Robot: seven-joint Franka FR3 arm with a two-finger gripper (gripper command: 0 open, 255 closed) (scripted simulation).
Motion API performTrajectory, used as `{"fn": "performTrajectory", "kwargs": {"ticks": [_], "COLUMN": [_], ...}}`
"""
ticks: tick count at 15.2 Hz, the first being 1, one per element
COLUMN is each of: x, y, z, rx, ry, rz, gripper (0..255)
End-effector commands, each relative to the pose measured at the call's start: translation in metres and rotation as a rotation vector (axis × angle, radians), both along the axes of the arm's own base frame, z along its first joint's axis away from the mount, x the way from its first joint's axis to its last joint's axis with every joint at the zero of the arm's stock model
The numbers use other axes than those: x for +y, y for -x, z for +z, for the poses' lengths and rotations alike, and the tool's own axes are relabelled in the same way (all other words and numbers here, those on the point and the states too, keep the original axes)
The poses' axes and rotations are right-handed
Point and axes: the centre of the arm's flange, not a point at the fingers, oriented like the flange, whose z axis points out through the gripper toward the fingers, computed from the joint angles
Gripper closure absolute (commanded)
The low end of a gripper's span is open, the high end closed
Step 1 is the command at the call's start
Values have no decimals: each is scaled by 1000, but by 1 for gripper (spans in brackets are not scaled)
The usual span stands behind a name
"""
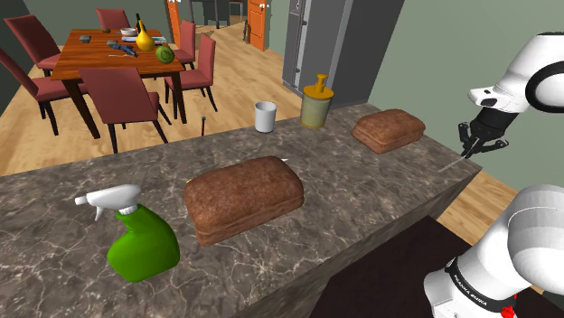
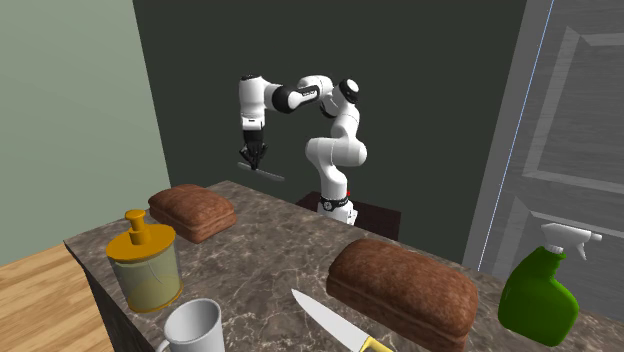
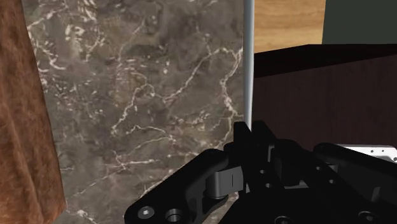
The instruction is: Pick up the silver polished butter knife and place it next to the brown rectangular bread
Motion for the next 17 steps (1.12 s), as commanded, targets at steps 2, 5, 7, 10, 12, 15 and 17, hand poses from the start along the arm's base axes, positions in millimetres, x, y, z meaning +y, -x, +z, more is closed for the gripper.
{"fn": "performTrajectory", "kwargs": {"ticks": [2, 5, 7, 10, 12, 15, 17], "x": [1, 1, 1, 1, 1, 1, 1], "y": [0, 0, 0, 0, 0, 0, 0], "z": [-16, -32, -43, -58, -69, -78, -78], "rx": [0, 0, 0, 0, 0, 0, 0], "ry": [0, 0, 0, 0, 0, 0, 0], "rz": [0, 0, 0, 0, 0, 0, 0], "gripper": [255, 255, 255, 255, 255, 255, 255]}}
